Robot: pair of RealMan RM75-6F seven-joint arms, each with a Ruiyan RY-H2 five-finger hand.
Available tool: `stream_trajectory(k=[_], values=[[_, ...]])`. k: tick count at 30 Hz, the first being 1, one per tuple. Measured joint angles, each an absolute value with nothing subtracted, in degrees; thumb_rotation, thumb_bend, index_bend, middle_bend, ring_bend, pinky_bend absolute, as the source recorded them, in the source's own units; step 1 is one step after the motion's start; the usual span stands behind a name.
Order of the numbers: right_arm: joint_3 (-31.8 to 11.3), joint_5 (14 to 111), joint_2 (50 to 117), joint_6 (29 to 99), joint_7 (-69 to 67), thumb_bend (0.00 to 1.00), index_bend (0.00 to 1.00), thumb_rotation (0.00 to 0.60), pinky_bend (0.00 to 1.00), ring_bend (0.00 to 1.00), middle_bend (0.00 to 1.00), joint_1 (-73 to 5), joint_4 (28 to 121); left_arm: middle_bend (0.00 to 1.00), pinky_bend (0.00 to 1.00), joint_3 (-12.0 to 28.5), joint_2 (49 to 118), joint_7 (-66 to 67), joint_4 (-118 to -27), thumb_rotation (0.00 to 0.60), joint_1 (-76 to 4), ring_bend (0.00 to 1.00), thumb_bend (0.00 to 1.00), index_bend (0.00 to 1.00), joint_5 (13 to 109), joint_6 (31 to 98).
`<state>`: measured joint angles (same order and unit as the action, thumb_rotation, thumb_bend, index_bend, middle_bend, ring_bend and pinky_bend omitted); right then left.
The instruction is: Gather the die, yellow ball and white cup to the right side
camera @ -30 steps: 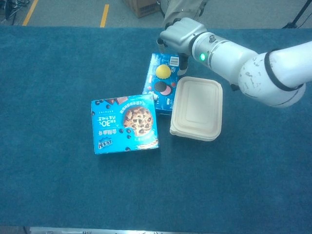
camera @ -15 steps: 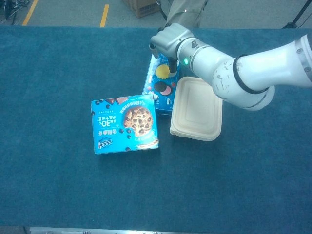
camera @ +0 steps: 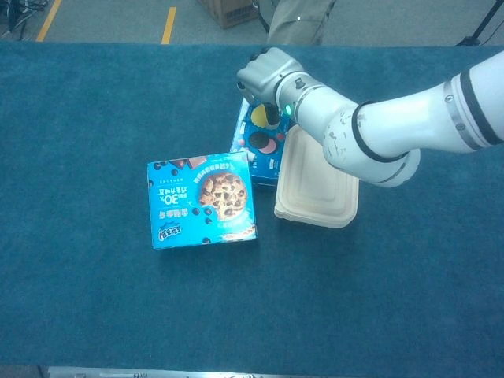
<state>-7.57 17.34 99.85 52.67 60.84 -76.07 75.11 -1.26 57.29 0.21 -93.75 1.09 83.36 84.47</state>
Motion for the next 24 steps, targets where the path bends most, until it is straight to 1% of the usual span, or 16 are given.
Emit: stream_trajectory(k=[5, 13, 18, 24], values=[[-7.5, 17.1, 100.3, 52.9, 61.6, 0.17, 0.41, 0.6, 0.06, 0.05, 0.28, -76.2, 74.7, 0.4, 0.22, -1.3, 57.3, -0.1, -93.5, 0.518, 1.3, 0.33, 0.29, 0.36, 83.3, 84.6], [-7.4, 16.7, 100.4, 53.2, 62.4, 0.2, 0.44, 0.6, 0.06, 0.05, 0.29, -76.0, 74.7, 0.4, 0.22, -1.2, 57.4, -0.4, -93.2, 0.517, 1.3, 0.33, 0.29, 0.36, 83.4, 84.6], [-7.4, 16.8, 100.5, 53.2, 62.4, 0.25, 0.47, 0.6, 0.06, 0.05, 0.3, -75.9, 74.6, 0.4, 0.22, -1.2, 57.5, -0.4, -93.2, 0.519, 1.3, 0.33, 0.29, 0.36, 83.5, 84.5], [-7.5, 17.1, 100.2, 53.3, 62.3, 0.25, 0.48, 0.6, 0.06, 0.05, 0.3, -75.4, 74.6, 0.4, 0.22, -1.2, 57.4, -0.4, -93.1, 0.518, 1.4, 0.33, 0.29, 0.36, 83.4, 84.6]])
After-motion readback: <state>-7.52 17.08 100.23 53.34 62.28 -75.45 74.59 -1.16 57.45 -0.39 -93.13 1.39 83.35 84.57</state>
